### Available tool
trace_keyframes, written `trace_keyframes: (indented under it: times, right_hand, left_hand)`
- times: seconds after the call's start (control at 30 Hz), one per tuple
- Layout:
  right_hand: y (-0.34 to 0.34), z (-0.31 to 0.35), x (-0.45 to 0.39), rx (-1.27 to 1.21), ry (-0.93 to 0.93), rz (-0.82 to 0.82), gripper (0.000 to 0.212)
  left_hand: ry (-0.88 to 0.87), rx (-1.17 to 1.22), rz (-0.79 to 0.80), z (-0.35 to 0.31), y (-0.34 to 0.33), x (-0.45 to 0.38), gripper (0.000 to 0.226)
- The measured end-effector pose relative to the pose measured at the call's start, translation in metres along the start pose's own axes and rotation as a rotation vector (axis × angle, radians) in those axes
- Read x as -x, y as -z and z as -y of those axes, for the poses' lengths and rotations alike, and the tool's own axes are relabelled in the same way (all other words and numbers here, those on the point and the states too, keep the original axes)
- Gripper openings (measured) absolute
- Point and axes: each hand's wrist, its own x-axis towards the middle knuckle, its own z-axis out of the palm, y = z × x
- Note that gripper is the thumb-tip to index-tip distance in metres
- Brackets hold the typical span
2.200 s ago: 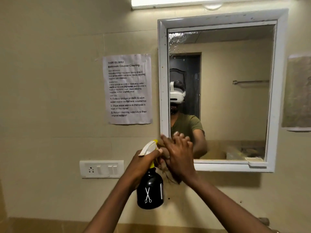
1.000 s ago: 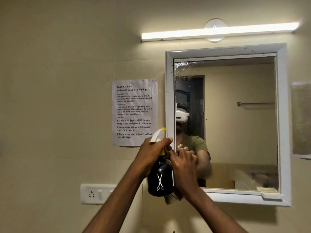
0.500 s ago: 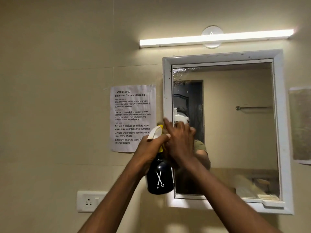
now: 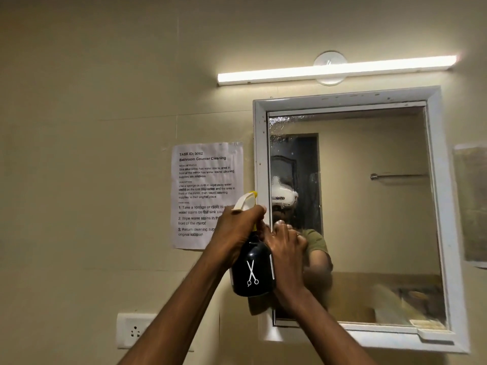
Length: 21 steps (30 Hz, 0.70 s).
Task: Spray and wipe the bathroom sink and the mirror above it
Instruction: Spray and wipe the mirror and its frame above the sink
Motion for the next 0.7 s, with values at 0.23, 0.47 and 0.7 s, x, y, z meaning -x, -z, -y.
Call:
trace_keyframes:
  times: [0.23,0.47,0.7]
  right_hand:
    - [0.012,0.003,-0.029,0.003,0.031,-0.077,0.046]
    - [0.052,0.017,-0.133,-0.001,-0.039,-0.093,0.071]
    - [0.004,0.008,-0.067,-0.017,-0.025,-0.138,0.046]
  left_hand:
    - [0.001,0.08,0.071,-0.014,0.005,0.0,0.019]
    - [0.028,0.111,0.186,-0.057,0.01,-0.025,0.009]
    - [0.019,0.053,0.116,-0.074,0.0,-0.042,0.01]
